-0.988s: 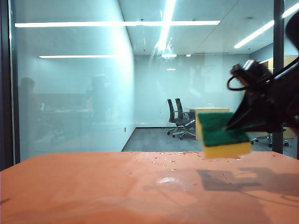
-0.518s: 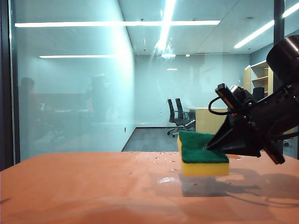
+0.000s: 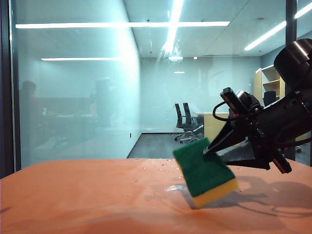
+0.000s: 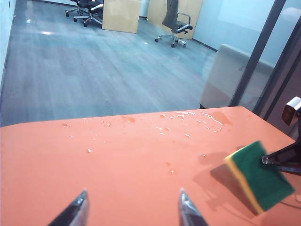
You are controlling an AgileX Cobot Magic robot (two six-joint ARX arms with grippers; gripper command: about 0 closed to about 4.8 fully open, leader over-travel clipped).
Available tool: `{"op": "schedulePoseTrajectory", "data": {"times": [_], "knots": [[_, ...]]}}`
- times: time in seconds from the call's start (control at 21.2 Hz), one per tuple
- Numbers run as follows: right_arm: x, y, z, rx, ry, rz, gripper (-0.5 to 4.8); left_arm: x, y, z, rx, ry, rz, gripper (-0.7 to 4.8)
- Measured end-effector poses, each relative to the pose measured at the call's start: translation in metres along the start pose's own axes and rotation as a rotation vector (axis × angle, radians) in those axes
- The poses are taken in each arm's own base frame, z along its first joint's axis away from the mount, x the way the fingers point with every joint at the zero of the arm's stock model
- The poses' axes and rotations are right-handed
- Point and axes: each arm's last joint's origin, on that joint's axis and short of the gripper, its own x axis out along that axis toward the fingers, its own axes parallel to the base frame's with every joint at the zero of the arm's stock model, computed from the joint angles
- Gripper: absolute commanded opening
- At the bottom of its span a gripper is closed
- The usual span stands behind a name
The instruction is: Pick up the sponge from the table, wipe the water off the glass, and finally place the sponge back on the table.
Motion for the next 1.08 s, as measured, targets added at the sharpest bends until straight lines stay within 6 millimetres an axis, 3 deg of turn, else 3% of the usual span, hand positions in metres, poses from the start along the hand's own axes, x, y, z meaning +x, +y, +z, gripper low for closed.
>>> {"op": "schedulePoseTrajectory", "data": {"times": [0.19,0.24,0.33,0.38,0.89,1.08], "knots": [[0.0,0.0,0.0,0.005,-0.001,0.0,1.88,0.0,0.0,0.0,0.0,0.0,0.0,2.43],[0.0,0.0,0.0,0.006,-0.002,-0.003,1.63,0.0,0.0,0.0,0.0,0.0,0.0,2.42],[0.0,-0.001,0.001,0.006,-0.018,-0.026,0.23,0.0,0.0,0.0,0.0,0.0,0.0,2.42],[0.0,-0.001,0.001,0.002,-0.025,-0.035,-0.07,0.0,0.0,0.0,0.0,0.0,0.0,2.42],[-0.003,0.003,0.017,-0.253,-0.251,-0.156,-0.07,0.0,0.0,0.0,0.0,0.0,0.0,2.42],[-0.014,0.01,0.026,-0.364,-0.336,-0.236,-0.07,0.0,0.0,0.0,0.0,0.0,0.0,2.42]]}}
